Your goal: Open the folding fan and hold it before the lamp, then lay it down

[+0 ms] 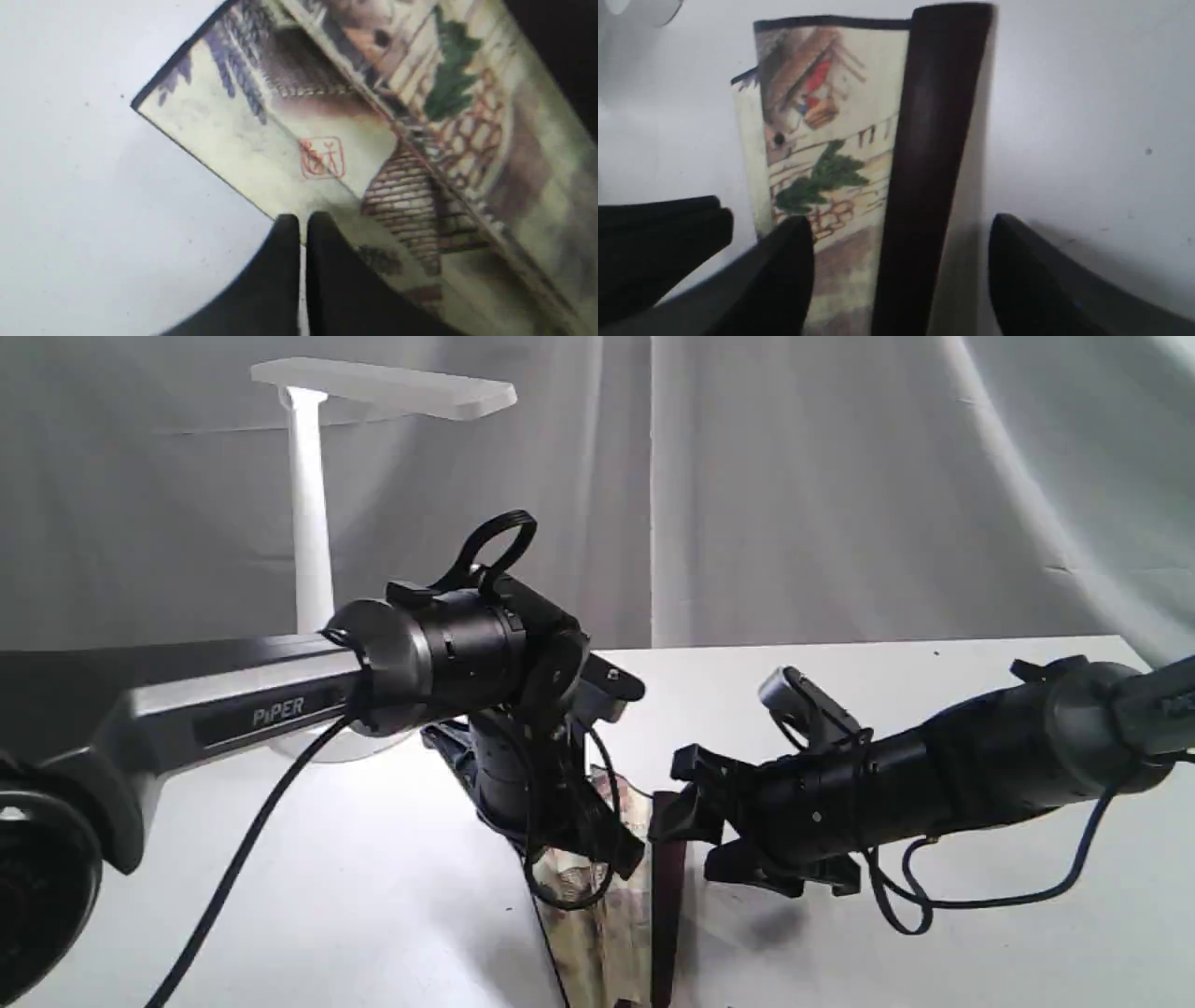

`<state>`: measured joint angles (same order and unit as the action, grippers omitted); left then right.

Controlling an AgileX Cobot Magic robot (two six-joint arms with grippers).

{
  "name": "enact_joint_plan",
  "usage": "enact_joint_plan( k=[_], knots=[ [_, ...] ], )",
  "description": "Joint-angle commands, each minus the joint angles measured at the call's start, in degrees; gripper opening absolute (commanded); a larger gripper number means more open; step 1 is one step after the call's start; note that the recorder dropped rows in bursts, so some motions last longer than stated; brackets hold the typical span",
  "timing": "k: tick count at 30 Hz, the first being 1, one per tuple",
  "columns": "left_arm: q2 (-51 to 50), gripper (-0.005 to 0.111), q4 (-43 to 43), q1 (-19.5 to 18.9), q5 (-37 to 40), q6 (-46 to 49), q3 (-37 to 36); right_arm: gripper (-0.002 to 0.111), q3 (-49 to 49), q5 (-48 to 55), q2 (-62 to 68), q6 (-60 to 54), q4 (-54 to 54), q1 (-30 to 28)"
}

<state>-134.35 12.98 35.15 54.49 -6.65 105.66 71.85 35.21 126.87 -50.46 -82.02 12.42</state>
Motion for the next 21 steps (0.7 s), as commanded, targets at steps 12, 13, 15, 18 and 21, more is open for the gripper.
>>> enact_joint_plan(
  k=[12,13,15,18,21],
  knots=[
    [-9.01,0.0,-0.6,0.09,-2.17,-2.07,-0.12,0.057,-1.75,5.06,2.67,-0.86,1.13,0.31],
    [-9.12,0.0,-0.6,0.09,-2.17,-2.05,-0.12,0.057,-1.75,5.06,2.67,-0.86,0.34,0.31],
    [-9.12,0.0,-0.6,0.09,-2.17,-2.05,-0.12,0.057,-1.75,4.94,2.67,-1.1,-1.62,0.31],
    [-9.1,0.0,-0.6,0.09,-2.17,-2.05,0.01,0.057,-1.75,4.57,2.67,-2.69,-5.79,0.31],
    [-9.1,0.0,-0.6,0.09,-2.29,-2.05,0.01,0.057,-1.75,4.57,2.67,-5.49,-11.02,0.31]
  ],
)
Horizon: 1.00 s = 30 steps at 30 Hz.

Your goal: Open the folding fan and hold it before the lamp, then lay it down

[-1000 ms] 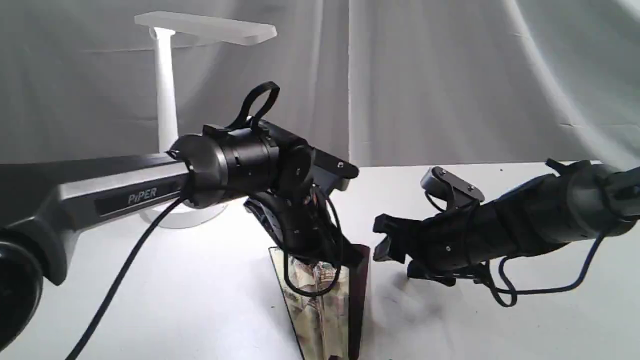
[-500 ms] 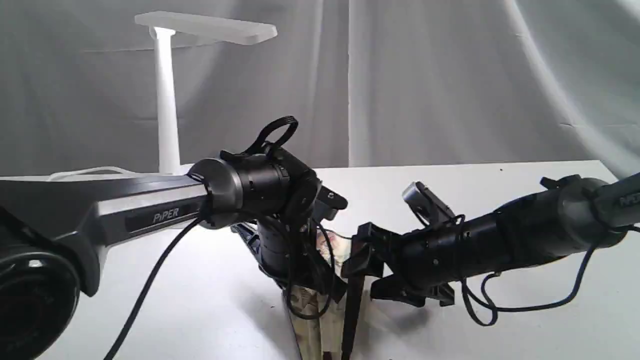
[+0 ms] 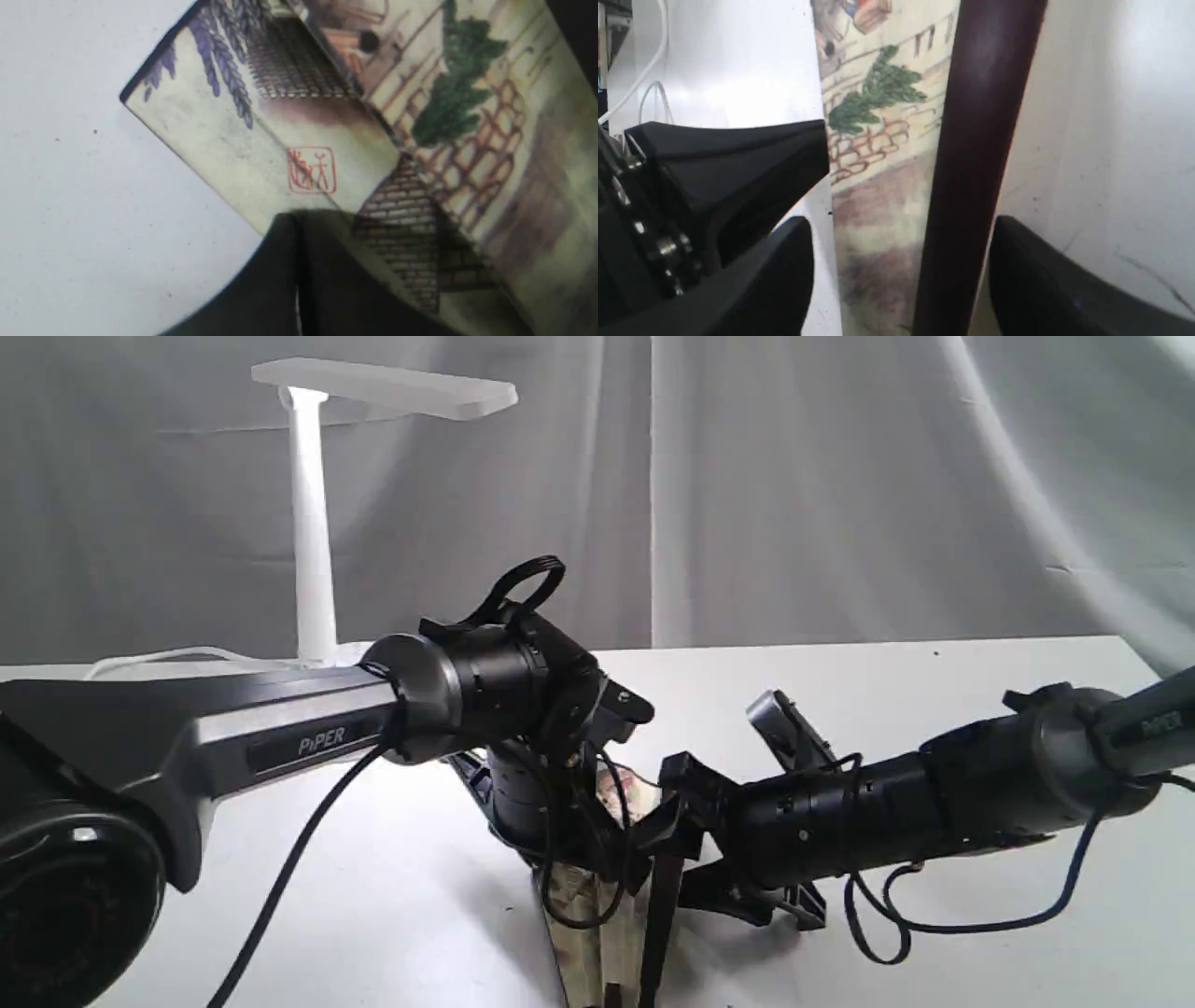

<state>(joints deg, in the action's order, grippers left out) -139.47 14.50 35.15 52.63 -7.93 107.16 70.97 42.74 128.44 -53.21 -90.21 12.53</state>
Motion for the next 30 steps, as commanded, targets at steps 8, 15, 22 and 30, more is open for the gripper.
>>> enact_joint_plan(
  k=[8,15,22,30],
  knots=[
    [-3.99,0.0,-2.12,0.09,-0.72,-1.02,-1.5,0.057,-0.87,-2.39,1.11,-7.28,-9.74,0.21],
    [-3.99,0.0,-4.41,0.09,-1.64,-1.05,-1.5,0.052,1.36,2.75,3.99,-8.2,-9.74,0.21],
    [-3.99,0.0,-5.39,0.09,-1.64,-0.57,-1.5,0.031,8.45,5.95,11.14,-6.06,-9.74,0.1],
    [-3.99,0.0,-5.02,0.09,-1.64,-0.39,-1.5,0.019,11.17,5.72,14.76,-4.96,-9.74,-0.03]
  ],
)
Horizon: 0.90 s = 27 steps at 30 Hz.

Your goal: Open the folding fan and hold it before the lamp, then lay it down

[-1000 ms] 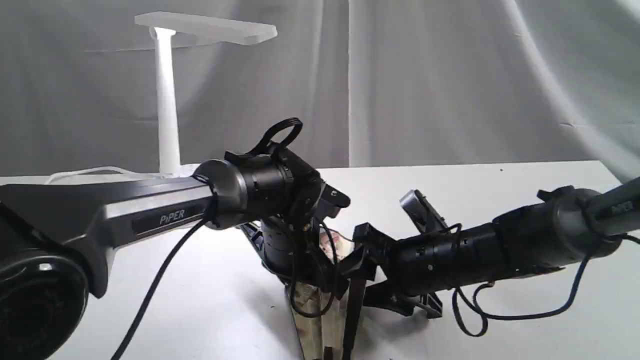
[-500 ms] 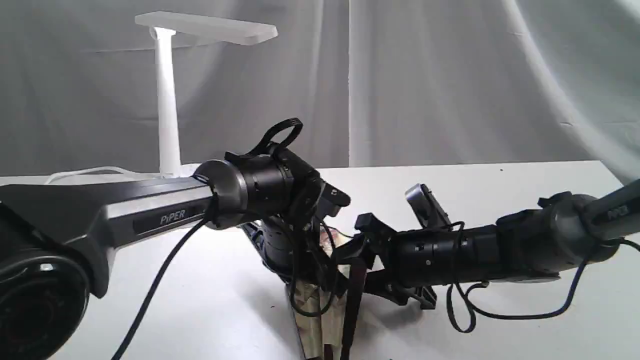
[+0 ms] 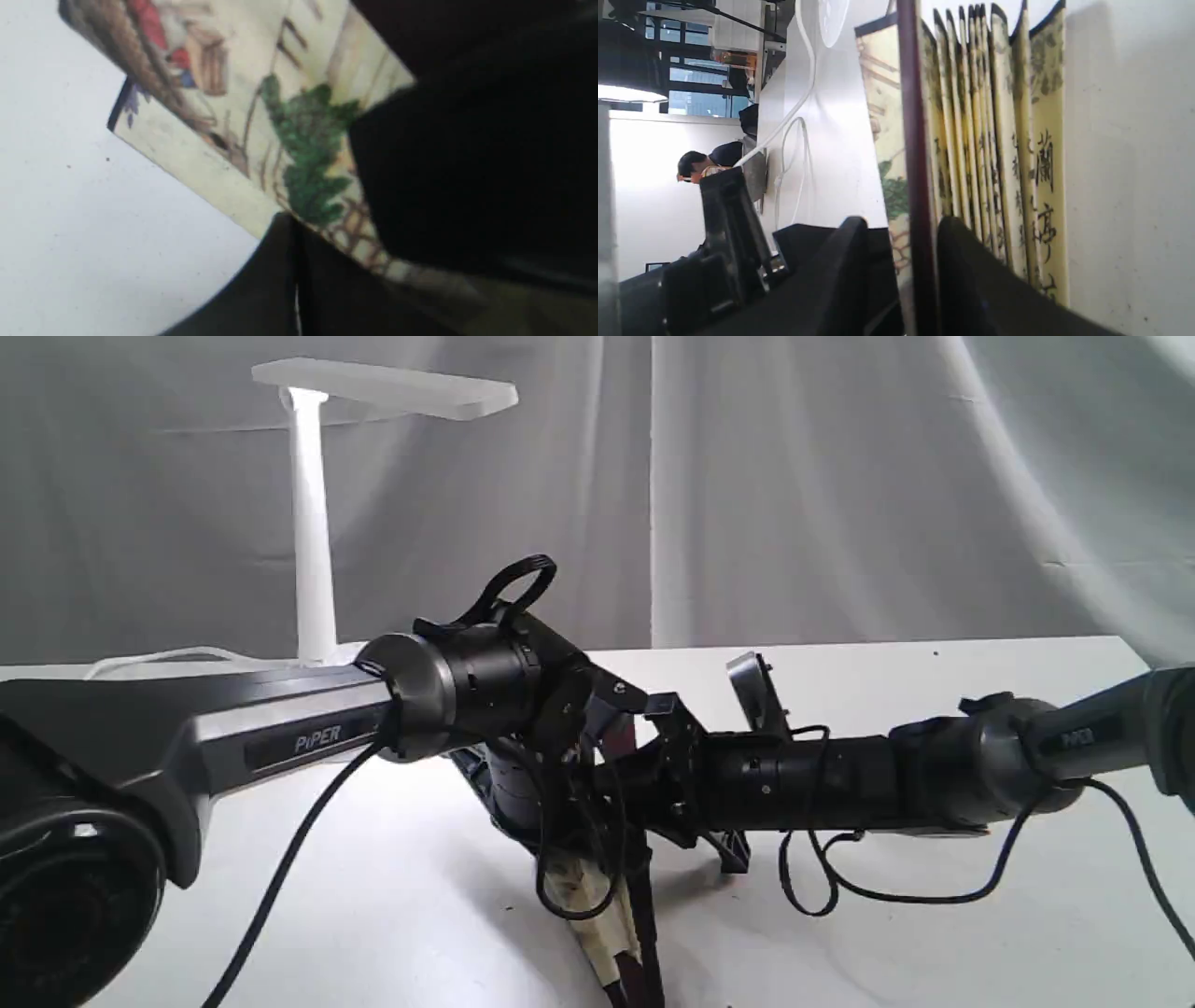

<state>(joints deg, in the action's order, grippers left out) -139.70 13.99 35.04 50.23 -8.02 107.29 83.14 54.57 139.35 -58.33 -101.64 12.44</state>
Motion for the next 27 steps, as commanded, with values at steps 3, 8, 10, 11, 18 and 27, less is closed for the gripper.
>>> enact_joint_plan(
  k=[3,8,10,11,18,27],
  knots=[
    [-3.76,0.0,-4.51,0.19,0.77,-0.3,-1.62,0.009,-0.99,-4.57,3.85,0.17,1.69,-0.47],
    [-3.76,0.0,-4.51,0.19,0.77,-0.43,-1.62,0.0,-0.99,-2.64,3.85,0.17,3.33,-2.79],
    [-3.76,0.0,-4.51,0.19,0.51,-0.43,-1.62,0.0,-0.99,-1.03,3.85,0.17,3.68,-3.37],
    [-3.76,0.0,-4.51,0.19,0.51,-0.54,-1.62,0.0,-0.99,-0.27,3.85,0.17,3.68,-3.83],
    [-1.17,0.0,-4.51,0.19,1.23,-1.61,-1.62,0.0,-0.99,0.12,3.85,0.06,4.19,-4.06],
    [6.01,0.0,-4.62,0.19,3.32,-2.32,-1.62,0.0,-0.99,0.12,3.85,0.19,5.7,-4.06]
  ],
)
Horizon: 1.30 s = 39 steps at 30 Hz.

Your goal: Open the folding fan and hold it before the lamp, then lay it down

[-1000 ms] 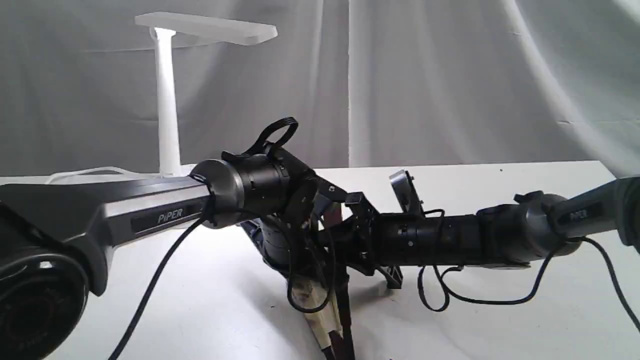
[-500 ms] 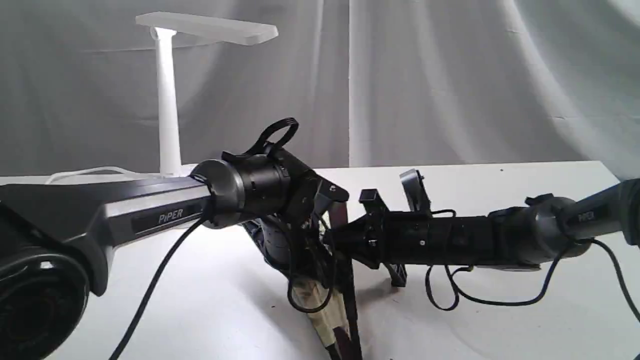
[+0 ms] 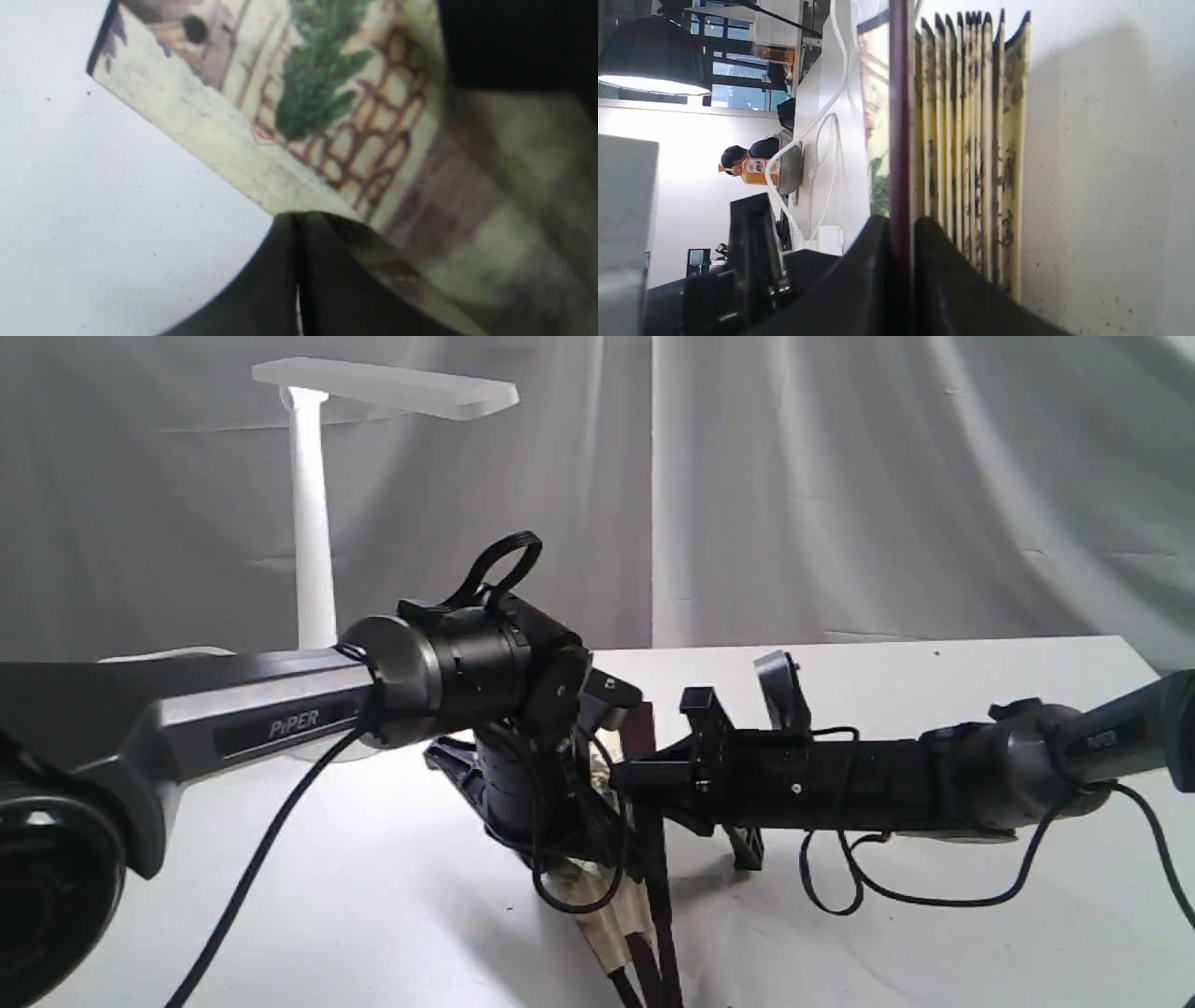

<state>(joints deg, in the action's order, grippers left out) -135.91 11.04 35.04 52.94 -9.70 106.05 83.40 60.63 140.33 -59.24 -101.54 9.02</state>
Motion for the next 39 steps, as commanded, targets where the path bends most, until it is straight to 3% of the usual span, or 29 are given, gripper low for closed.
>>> enact_joint_plan(
  k=[1,22,27,30,32,35,39],
  knots=[
    [2.74,0.0,-1.68,0.19,0.61,-0.78,-0.39,0.0,-1.26,-5.94,2.87,1.54,5.75,-0.64],
    [10.23,0.0,0.9,0.19,13.41,-5.61,-0.5,0.0,-1.26,2.1,2.87,4.3,1.59,-1.48],
    [11.31,0.0,-9.06,-1.39,14.61,0.57,-0.58,0.0,-1.26,8.07,2.87,4.3,1.59,-2.92],
    [11.31,0.0,-21.32,-4.06,15.1,6.64,-0.58,0.0,-1.26,9.33,2.87,4.3,1.59,-4.33],
    [11.43,0.0,-33.85,-6.23,17.02,12.99,-0.58,0.0,-1.26,9.33,2.87,4.3,1.59,-5.07],
    [12.64,0.0,-43.95,-8.46,17.02,20.16,-3.1,0.0,-1.26,9.33,2.87,4.3,1.59,-5.76],
    [16.56,0.0,-46.47,-10.34,12.6,24.29,-11.99,0.0,-1.26,9.33,2.87,3.65,1.59,-6.4]
  ],
)
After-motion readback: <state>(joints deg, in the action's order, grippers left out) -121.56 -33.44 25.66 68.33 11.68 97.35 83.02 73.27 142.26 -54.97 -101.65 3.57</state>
